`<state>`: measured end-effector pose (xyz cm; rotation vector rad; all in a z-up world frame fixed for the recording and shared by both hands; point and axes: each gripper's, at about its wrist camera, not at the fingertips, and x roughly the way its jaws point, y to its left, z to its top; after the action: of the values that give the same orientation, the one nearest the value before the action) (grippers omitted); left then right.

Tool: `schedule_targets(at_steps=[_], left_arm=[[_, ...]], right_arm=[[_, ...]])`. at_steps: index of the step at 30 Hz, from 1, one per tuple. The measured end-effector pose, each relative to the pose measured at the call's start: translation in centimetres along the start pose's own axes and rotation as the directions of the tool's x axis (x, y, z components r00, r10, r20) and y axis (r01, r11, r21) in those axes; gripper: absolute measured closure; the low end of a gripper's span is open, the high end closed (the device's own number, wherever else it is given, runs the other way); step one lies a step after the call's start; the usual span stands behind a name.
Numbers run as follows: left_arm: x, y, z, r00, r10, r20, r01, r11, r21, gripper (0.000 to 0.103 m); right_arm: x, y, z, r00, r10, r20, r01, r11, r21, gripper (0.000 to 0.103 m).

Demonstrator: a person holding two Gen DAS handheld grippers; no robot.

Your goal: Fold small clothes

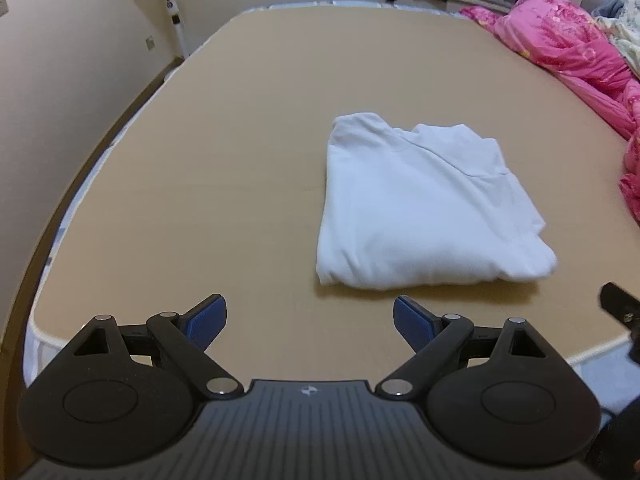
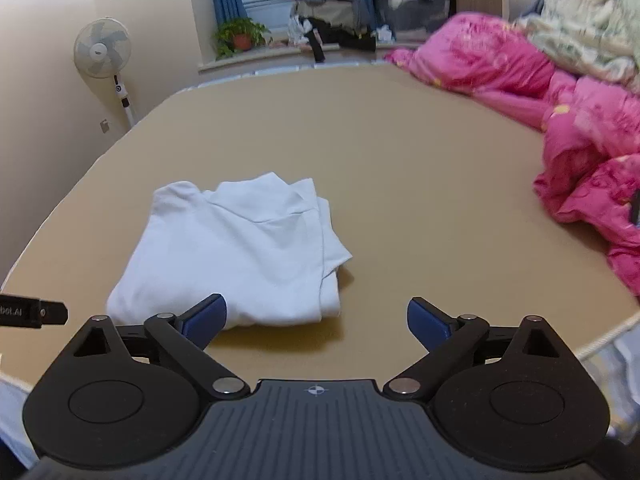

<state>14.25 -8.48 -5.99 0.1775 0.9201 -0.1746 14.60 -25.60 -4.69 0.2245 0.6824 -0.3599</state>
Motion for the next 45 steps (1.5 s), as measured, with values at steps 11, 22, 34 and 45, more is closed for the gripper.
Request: schedule_targets(at_steps=[11,22,34,45], left_arm=[[-4.7,0.0,-4.1,0.998,0.027,0.049,-0.027,1.0,0.015,0.01],[-6.2,-0.1,-4.6,0.995,0.039,0.088,-0.042,0.998,0.037,0.01],[-6.6,-0.3,-4.6,0.993,0.047,0.104,-0.052,0.998,0.047,0.01],[-6.8,-0.3,-4.7,0.992,0.051,0.117,-0.058,0.997,0.058,0.01]], right_arm=[[-3.9,2.5,-2.4,0.999,0.024,0.034,-0.021,0.995,-0.094,0.004],[-5.1,3.2,-2.4,0.998,0.035,0.055,-0.029,0.995,-0.095,0.004],[-5.3,3.5,-2.3,0.998,0.041,0.054,-0.035,0.994,-0.105,0.004],[-5.2,3.8,-2.2,0.998,0.044,0.054,-0.038,0.993,-0.112,0.004]])
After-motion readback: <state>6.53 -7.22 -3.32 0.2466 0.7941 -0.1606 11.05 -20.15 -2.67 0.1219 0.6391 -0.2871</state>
